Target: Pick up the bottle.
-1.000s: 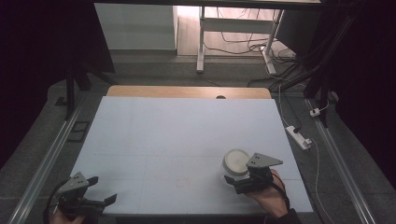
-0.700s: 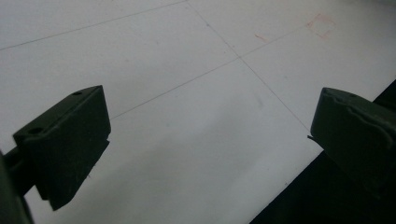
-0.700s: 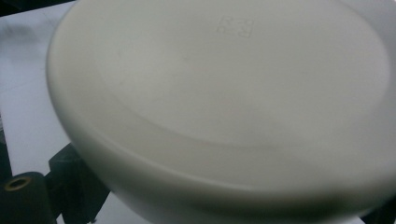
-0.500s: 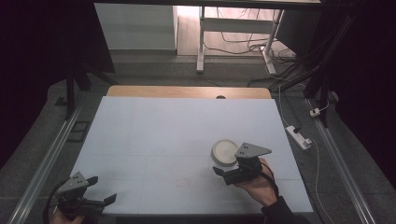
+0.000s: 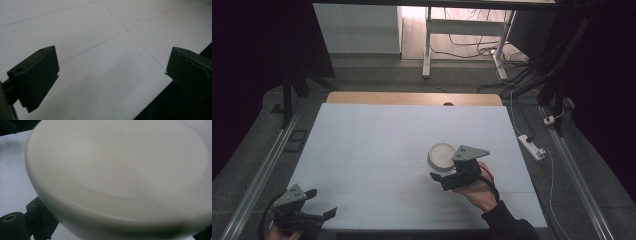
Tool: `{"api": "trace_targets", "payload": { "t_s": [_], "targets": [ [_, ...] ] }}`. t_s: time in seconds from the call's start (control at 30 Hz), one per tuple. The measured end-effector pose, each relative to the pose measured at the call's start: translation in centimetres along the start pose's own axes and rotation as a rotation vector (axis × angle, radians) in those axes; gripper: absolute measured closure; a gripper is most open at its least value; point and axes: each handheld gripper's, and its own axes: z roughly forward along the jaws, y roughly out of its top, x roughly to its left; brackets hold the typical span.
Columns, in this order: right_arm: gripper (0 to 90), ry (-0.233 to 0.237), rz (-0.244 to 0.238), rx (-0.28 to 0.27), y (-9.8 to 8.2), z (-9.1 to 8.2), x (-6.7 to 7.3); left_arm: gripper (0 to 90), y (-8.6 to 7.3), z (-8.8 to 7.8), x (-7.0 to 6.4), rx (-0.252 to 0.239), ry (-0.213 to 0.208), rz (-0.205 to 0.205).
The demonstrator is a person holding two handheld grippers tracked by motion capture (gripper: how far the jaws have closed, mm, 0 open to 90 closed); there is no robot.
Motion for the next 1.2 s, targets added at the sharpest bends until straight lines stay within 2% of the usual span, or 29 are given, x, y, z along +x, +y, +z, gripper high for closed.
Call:
{"api": "trace_targets", "payload": {
  "t_s": [0.47,1.2],
  "targets": [
    [7.0,0.049,-0.026,0.008,1.9,3.1,0.6,0.0,0.0,0.0,0.0,0.000,0.001,0.002],
    [7.0,0.097,-0.059,0.027,3.3,6.2,2.0,0.0,0.0,0.0,0.0,0.001,-0.003,0.002]
  ]
}}
